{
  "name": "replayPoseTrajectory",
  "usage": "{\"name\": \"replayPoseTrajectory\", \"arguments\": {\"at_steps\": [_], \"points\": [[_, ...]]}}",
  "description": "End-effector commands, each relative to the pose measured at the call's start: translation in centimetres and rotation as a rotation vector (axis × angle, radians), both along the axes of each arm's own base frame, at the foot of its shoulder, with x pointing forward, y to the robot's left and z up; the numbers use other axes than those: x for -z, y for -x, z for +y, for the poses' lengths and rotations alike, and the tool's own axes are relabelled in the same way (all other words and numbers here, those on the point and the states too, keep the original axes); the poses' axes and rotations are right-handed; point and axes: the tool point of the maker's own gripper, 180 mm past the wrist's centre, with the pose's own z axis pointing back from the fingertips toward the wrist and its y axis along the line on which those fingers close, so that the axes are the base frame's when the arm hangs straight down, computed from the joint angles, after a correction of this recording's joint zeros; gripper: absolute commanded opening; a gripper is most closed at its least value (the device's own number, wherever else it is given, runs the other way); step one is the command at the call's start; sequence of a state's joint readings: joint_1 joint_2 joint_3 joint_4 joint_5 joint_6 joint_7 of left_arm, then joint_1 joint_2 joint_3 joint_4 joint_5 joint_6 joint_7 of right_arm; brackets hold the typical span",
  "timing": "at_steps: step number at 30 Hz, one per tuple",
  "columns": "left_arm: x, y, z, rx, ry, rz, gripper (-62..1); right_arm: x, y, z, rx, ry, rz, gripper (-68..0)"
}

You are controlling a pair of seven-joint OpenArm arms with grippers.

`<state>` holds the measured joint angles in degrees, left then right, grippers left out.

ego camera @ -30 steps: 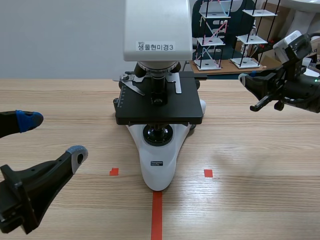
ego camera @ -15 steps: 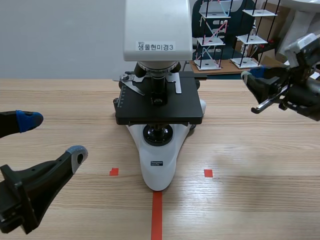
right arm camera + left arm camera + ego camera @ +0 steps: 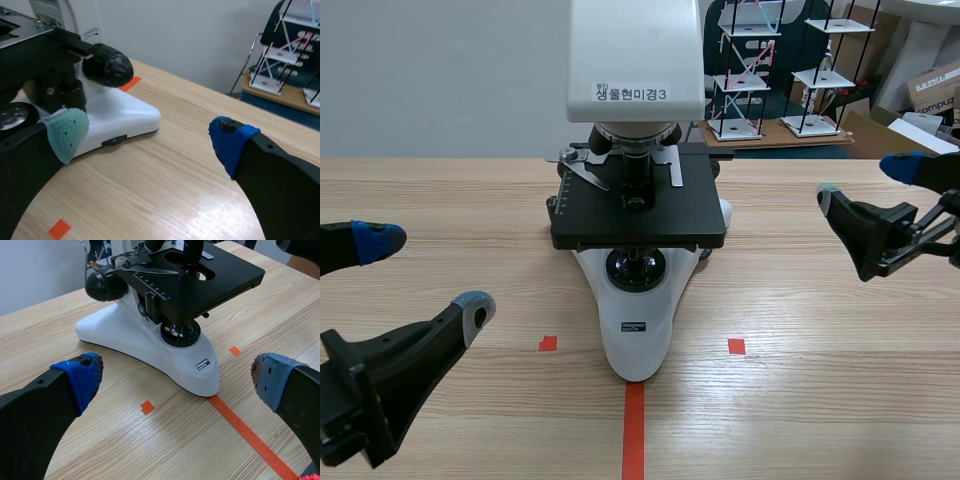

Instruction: Return to the home posture

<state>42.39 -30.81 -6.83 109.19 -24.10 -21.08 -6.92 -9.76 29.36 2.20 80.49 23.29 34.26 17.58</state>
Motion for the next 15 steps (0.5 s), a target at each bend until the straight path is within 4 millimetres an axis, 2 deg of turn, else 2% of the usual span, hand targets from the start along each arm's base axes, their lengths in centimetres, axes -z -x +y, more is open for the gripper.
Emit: {"name": "replayPoseTrajectory", "arguments": {"at_steps": [1, 7, 10, 15], "points": [[-0.9, 0.0, -0.3, 0.003, 0.023, -0.021, 1.4, -1.5, 0.2, 0.2, -0.001, -0.022, -0.027, -14.1], [-0.9, 0.0, -0.3, 0.003, 0.023, -0.021, 1.4, -3.2, 3.1, 2.4, -0.011, -0.013, 0.012, -7.8], [-0.9, 0.0, -0.3, 0.003, 0.023, -0.021, 1.4, -3.1, 4.8, 3.9, -0.04, -0.012, 0.057, -6.4], [-0.9, 0.0, -0.3, 0.003, 0.023, -0.021, 1.4, -2.4, 7.4, 5.1, -0.034, -0.047, 0.116, -6.4]]}}
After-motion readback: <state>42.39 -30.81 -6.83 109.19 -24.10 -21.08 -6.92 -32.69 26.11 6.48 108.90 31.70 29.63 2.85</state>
